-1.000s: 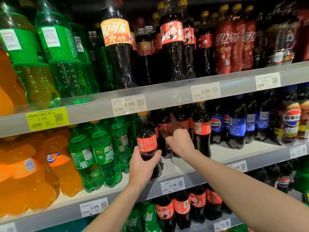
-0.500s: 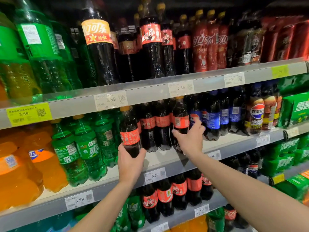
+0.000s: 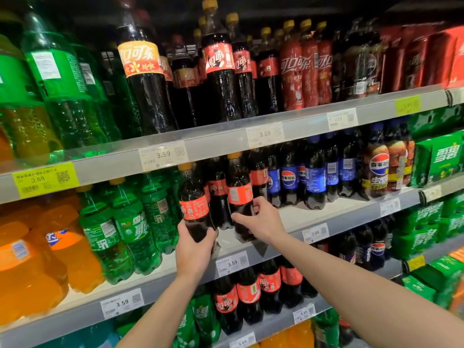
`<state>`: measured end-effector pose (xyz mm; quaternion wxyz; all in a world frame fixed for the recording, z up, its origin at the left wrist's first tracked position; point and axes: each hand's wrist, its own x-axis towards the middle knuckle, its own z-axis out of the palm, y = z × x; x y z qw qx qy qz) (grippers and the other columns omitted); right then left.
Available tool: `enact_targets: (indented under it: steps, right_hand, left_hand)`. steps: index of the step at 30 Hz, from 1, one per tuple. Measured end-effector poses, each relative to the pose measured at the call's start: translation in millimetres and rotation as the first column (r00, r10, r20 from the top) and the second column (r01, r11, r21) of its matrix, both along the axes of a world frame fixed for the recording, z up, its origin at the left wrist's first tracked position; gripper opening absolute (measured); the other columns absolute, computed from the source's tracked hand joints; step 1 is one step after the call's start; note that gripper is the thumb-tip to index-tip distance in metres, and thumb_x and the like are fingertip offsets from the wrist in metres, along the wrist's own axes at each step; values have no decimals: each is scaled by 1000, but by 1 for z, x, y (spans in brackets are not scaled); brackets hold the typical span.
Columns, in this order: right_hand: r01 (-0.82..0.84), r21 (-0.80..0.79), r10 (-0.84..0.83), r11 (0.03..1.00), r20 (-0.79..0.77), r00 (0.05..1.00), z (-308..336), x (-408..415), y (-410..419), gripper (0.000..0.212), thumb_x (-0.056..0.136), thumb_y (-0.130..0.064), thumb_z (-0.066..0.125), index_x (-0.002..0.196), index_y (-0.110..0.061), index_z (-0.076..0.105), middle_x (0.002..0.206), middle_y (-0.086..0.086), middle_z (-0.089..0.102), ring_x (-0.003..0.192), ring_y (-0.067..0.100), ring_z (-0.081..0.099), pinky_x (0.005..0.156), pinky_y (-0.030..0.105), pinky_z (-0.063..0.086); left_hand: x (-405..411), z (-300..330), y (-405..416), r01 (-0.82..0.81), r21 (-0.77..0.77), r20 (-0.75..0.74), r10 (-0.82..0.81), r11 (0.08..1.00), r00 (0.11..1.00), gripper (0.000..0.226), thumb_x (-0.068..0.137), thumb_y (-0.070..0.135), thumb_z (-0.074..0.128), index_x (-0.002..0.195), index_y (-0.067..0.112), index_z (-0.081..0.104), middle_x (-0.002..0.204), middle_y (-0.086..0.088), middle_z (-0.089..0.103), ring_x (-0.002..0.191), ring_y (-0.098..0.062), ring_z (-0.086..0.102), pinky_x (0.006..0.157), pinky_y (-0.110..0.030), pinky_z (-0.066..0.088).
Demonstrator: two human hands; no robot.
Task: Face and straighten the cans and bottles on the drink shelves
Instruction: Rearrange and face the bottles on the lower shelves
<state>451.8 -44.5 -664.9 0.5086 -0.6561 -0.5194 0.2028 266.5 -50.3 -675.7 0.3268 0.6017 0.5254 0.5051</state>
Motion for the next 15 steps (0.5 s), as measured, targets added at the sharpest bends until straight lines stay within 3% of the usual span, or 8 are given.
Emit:
enact_targets:
  steps: [5, 8, 10, 13, 15]
  right_hand:
    - [-16, -12, 16, 1000, -31, 999, 0, -21, 3, 69, 75, -48, 85, 125, -15, 50, 114, -4, 57, 103, 15, 58, 86, 30, 51]
    - [-21, -41, 18, 999, -61, 998, -2, -26, 8, 72, 71, -52, 86, 121, -18, 45, 115, -2, 55, 90, 21, 67, 78, 40, 61]
    - [-101, -47, 93, 994, -153, 984, 0, -30, 6, 66, 76, -48, 84, 119, -17, 46, 111, 0, 57, 72, 20, 68, 65, 36, 62]
    - [-201, -49, 181, 978, -266, 947, 4, -31, -2, 53, 91, -60, 62, 117, -13, 54, 97, 5, 67, 61, 19, 71, 54, 27, 57]
    - [-86, -70, 60, 994, -307, 950, 0, -27, 4, 41, 103, -51, 45, 112, -12, 54, 92, 8, 69, 69, 23, 75, 56, 25, 55]
  left_hand:
    - [-12, 0, 5, 59, -33, -5, -59, 998, 998, 42, 88, 31, 75, 119, 29, 47, 105, 13, 65, 97, -3, 61, 89, -32, 46]
    - [-13, -1, 7, 71, -52, 15, -70, 996, 997, 49, 86, 32, 77, 125, 26, 48, 109, 10, 67, 102, -10, 65, 92, -36, 50]
    - [-13, -2, 8, 63, -43, 13, -62, 997, 998, 49, 87, 32, 76, 127, 24, 48, 108, 11, 67, 102, -10, 65, 91, -35, 50]
    - [-13, -2, 7, 54, -28, 11, -53, 998, 999, 48, 88, 30, 76, 126, 22, 49, 105, 12, 66, 99, -6, 63, 85, -30, 46]
    - [-13, -2, 7, 57, -25, 10, -56, 998, 998, 49, 88, 30, 75, 128, 22, 47, 106, 13, 66, 99, -4, 62, 85, -28, 44]
